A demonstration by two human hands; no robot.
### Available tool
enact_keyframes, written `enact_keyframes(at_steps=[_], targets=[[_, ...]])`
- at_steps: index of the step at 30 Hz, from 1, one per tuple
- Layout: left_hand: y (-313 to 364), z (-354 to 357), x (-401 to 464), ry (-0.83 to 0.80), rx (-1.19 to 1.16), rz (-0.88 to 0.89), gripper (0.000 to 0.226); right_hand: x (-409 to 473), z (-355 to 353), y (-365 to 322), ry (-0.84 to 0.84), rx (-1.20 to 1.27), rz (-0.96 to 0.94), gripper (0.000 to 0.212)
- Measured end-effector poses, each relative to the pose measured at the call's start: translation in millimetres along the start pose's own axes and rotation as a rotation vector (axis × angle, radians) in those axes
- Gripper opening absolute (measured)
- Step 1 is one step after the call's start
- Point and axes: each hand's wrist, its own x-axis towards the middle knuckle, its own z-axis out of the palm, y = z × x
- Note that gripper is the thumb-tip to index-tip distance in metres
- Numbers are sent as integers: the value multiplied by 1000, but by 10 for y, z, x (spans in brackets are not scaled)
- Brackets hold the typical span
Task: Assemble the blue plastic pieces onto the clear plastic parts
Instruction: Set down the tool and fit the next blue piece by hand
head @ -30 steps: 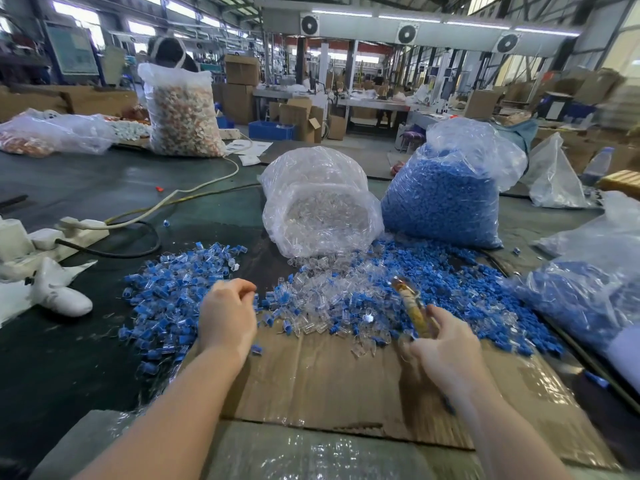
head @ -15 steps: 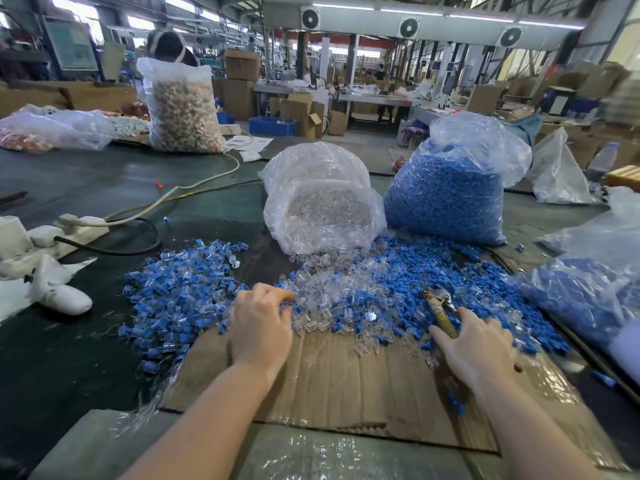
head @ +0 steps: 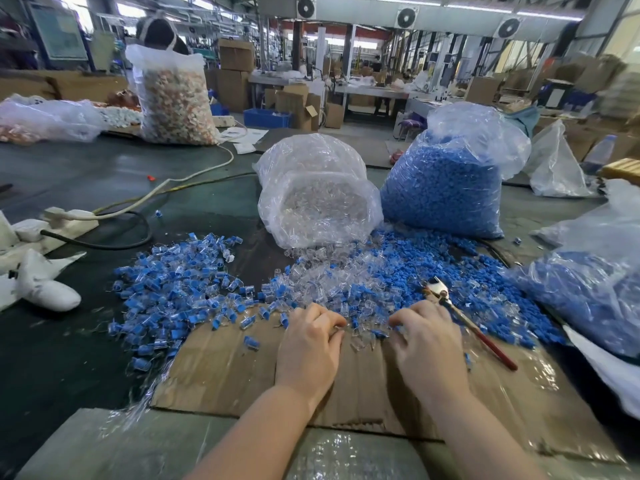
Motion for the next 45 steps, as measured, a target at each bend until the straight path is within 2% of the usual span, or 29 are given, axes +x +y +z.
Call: enact_keyframes(at_steps=[4,8,15,20,30,35,40,45], targets=[[9,-15,-35,-120,3,150,29,-20,133,-101,-57,-9,29,18],[2,-3,-15,-227,9,166,35,-29,200,-142,-18,1,69,19],[24,-21,-30,-186,-57,162,17,-92,265,-163,58,19,94,12],[18,-39,-45,-187,-73,178,27,-127,280,-166,124,-3,101,16],[42,-77,-53,-173,-101,114,15,-141,285,-182,127,-62,50,22],[59,-103,-52,-175,-113,104,21,-147,286,-182,107,-81,62,16],[54,-102,-52,-164,-127,73,11,-145,289,-175,81,-90,53,10],[60,-102,-50,-183,-127,46,14,-135,290,-160,8,-124,44,20]])
